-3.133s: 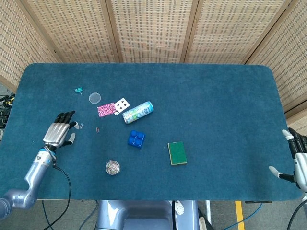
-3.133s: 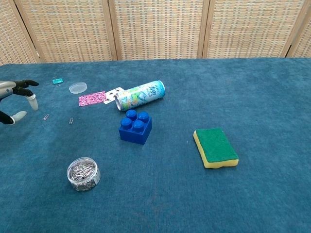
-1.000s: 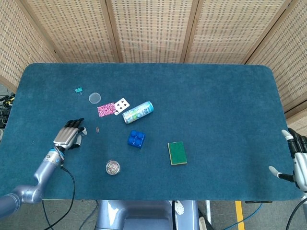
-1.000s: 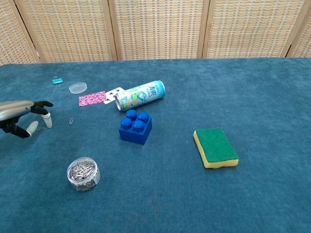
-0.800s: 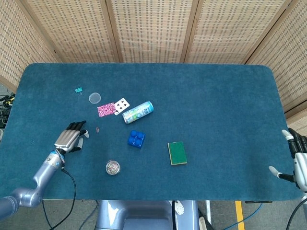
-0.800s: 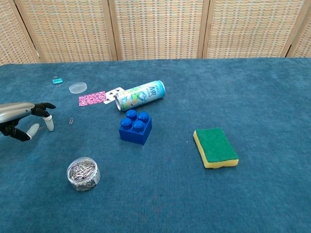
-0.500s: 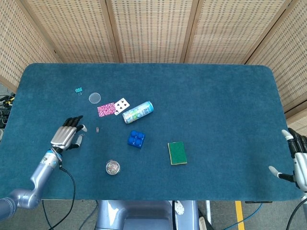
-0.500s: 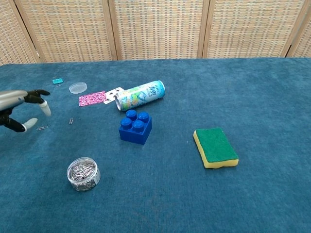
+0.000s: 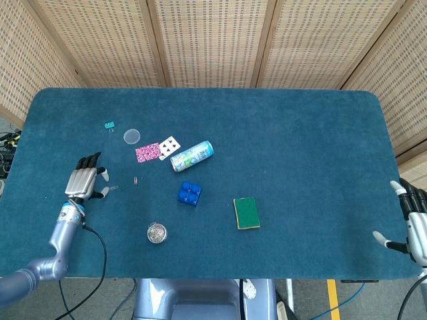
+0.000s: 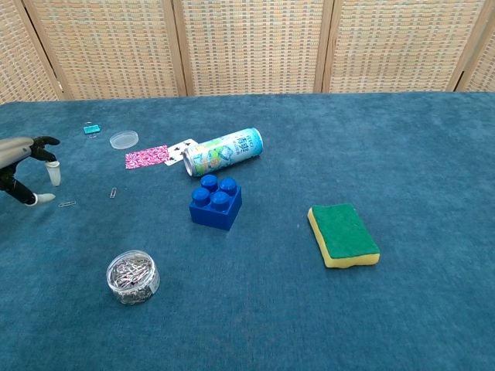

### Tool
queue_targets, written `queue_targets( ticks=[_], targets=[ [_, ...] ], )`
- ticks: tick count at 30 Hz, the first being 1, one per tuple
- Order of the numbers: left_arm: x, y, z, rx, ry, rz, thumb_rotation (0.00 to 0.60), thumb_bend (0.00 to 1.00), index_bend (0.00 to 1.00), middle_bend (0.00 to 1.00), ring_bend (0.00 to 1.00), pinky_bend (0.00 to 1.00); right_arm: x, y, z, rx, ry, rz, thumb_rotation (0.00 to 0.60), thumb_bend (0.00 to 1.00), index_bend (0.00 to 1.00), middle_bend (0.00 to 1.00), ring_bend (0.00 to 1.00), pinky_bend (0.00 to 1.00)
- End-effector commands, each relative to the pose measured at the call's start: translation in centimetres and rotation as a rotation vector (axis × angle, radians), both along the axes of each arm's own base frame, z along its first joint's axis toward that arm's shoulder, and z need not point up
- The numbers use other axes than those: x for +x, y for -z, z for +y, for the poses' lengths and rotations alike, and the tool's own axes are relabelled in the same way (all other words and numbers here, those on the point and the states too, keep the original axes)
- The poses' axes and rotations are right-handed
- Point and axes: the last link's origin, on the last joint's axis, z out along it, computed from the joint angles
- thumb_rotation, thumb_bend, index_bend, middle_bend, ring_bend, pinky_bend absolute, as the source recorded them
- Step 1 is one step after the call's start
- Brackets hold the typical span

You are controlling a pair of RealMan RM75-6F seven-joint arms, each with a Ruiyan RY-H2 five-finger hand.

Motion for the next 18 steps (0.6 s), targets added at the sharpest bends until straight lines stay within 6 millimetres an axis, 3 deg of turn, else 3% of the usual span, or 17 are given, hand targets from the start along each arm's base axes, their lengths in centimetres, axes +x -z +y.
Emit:
queue_targets(
  ticks=[1, 18],
  targets=[
    [0.6, 0.4, 0.2, 0.001, -0.024, -0.012, 0.600, 0.36, 0.53, 0.00, 0.00, 0.00, 0.0, 0.0, 0.0, 0.000, -0.001, 0.000, 0.600, 0.00, 0.00, 0.00, 0.00, 0.00],
    [2.0, 1.6, 0.2, -0.046, -0.116, -0.019, 0.600, 0.37, 0.53, 0.00, 0.00, 0.00, 0.0, -0.1, 0.1, -0.002, -0.004, -0.006, 0.600, 0.00, 0.00, 0.00, 0.00, 0.00]
  ],
)
